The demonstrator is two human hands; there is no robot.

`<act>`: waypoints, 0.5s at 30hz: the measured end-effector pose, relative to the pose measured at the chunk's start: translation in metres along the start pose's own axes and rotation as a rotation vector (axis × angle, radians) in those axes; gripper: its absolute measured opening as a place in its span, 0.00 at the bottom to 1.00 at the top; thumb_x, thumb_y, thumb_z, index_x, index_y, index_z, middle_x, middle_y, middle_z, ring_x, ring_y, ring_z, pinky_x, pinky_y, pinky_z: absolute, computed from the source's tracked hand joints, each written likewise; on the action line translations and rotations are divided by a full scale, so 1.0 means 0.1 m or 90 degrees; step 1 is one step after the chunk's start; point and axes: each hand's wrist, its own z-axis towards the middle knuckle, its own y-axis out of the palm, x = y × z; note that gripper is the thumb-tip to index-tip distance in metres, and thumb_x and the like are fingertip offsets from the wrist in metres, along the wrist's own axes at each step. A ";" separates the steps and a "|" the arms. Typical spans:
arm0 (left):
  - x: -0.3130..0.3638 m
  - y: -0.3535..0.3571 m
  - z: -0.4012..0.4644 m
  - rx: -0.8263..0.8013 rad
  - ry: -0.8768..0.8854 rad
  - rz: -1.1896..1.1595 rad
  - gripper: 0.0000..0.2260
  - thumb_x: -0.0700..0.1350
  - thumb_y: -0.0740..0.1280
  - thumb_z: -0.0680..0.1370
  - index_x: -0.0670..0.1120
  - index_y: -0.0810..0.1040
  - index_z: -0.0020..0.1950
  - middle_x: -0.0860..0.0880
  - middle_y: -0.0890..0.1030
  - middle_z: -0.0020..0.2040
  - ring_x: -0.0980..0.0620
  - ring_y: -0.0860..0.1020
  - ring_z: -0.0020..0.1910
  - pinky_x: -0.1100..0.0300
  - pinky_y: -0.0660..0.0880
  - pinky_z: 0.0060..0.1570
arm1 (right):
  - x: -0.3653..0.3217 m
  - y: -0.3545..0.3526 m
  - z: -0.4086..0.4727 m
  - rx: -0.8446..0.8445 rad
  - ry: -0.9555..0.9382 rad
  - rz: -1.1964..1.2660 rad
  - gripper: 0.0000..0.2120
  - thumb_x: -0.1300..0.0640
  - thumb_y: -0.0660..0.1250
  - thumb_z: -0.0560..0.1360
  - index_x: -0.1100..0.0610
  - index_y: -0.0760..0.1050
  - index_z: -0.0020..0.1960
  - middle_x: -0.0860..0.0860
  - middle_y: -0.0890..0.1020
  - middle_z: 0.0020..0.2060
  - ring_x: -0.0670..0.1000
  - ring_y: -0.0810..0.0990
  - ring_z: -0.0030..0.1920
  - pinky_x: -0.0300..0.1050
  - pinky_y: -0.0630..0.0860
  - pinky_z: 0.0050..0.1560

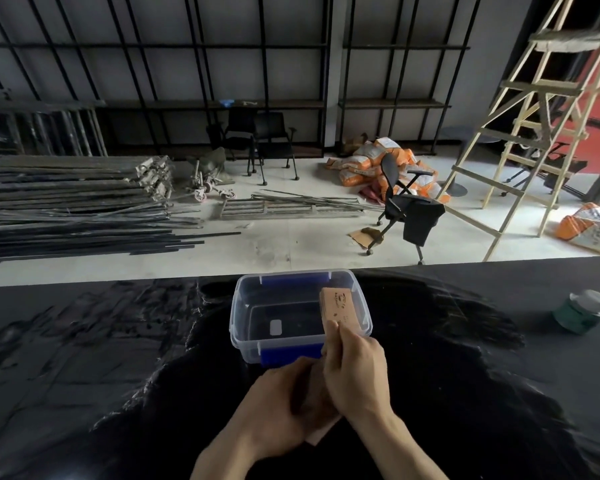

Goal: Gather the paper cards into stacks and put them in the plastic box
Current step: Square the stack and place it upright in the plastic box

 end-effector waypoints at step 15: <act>0.01 -0.12 0.10 0.243 -0.134 -0.500 0.23 0.57 0.76 0.65 0.47 0.87 0.55 0.44 0.89 0.51 0.46 0.87 0.51 0.53 0.80 0.50 | -0.22 -0.42 0.11 -0.297 0.210 0.512 0.26 0.62 0.77 0.75 0.49 0.76 0.70 0.51 0.87 0.57 0.50 0.87 0.58 0.49 0.85 0.58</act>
